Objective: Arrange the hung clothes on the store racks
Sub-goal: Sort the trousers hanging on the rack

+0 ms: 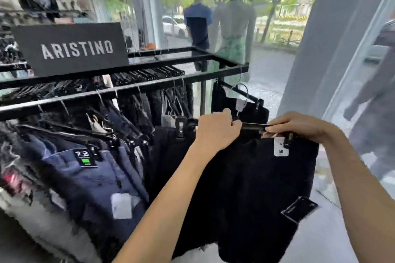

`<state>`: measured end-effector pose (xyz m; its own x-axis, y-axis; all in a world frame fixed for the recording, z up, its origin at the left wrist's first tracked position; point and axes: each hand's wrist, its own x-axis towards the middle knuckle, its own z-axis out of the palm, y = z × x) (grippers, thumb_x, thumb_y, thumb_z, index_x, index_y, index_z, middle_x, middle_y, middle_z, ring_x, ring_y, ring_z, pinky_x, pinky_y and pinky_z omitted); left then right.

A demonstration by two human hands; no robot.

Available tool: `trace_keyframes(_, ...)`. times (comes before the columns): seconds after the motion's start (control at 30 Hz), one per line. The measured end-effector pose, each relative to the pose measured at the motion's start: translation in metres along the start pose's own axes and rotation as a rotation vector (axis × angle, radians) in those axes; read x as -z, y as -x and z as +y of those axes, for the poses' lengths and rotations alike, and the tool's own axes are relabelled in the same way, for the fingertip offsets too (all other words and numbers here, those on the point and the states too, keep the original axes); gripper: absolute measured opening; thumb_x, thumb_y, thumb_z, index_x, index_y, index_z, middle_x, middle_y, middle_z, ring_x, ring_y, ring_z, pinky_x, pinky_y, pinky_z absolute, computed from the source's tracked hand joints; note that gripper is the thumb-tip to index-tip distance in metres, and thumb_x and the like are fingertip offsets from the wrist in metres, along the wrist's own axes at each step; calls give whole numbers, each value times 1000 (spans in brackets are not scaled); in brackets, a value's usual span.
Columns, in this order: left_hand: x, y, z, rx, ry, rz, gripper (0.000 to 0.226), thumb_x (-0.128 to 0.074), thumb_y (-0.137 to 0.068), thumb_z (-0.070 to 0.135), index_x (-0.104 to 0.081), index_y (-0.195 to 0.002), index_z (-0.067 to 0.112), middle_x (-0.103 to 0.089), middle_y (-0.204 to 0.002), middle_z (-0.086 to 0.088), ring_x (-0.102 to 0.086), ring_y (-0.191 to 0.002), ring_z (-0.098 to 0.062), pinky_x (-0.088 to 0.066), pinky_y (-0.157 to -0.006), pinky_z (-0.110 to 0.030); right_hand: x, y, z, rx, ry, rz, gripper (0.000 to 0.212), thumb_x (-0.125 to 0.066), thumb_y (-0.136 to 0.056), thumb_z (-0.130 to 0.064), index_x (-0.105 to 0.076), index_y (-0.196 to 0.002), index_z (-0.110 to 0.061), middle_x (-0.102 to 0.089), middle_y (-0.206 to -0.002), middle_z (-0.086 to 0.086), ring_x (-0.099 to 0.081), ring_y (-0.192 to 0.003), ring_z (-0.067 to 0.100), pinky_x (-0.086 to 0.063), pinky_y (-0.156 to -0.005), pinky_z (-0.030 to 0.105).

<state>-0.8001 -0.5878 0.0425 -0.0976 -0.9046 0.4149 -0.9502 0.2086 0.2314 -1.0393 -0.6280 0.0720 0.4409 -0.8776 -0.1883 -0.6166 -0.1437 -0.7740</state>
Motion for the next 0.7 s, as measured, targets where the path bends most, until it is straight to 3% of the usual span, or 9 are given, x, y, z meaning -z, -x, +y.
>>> trace_keyframes(0.13,-37,-38,69,-55,59,-53,33,-37,-96,40,-55,-100,14,-62,-76,0,-60,-72,-25,-35,-64,-35,57,27,48,-55,-56,82,15,-71,-87,-18,-81,-98,-14,-77,-100,13,-67,-73,9,-49,-57,13)
trace_keyframes(0.17,-45,-46,84,-69,72,-72,32,-37,-96,40,-55,-98,14,-62,-76,1,-59,-73,-24,-34,-65,-35,68,34,59,-76,-67,102,15,-71,-88,-17,-81,-98,-14,-77,-101,13,-69,-77,12,-52,-62,16)
trace_keyframes(0.23,-63,-61,108,-96,102,-103,33,-36,-97,40,-55,-96,13,-62,-78,-1,-56,-73,-24,-34,-67,-35,87,45,79,-123,-61,149,15,-72,-87,-21,-81,-99,-17,-77,-102,9,-72,-98,23,-57,-89,31)
trace_keyframes(0.27,-69,-67,117,-108,117,-111,33,-36,-98,40,-55,-96,12,-63,-79,-1,-56,-74,-24,-34,-67,-34,94,49,86,-143,-51,172,16,-73,-87,-24,-81,-99,-18,-77,-102,6,-69,-107,26,-51,-102,40)
trace_keyframes(0.33,-83,-79,127,-119,155,-114,33,-35,-98,39,-55,-94,12,-62,-77,0,-56,-73,-23,-35,-70,-35,103,54,96,-170,-54,213,16,-74,-86,-26,-81,-99,-21,-78,-100,3,-66,-113,25,-44,-110,45)
trace_keyframes(0.5,-98,-111,128,-135,282,-125,25,-40,-96,33,-55,-86,16,-58,-73,5,-51,-71,-19,-32,-92,-37,109,48,98,-176,-71,287,15,-73,-88,-27,-81,-100,-22,-78,-98,1,-69,-105,22,-48,-103,41)
trace_keyframes(0.7,-101,-140,102,-148,351,-142,21,-43,-94,29,-59,-89,17,-63,-86,4,-54,-85,-20,-34,-94,-40,108,18,83,-160,-10,348,10,-72,-90,-27,-82,-93,-27,-78,-91,-4,-62,-84,10,-46,-81,30)
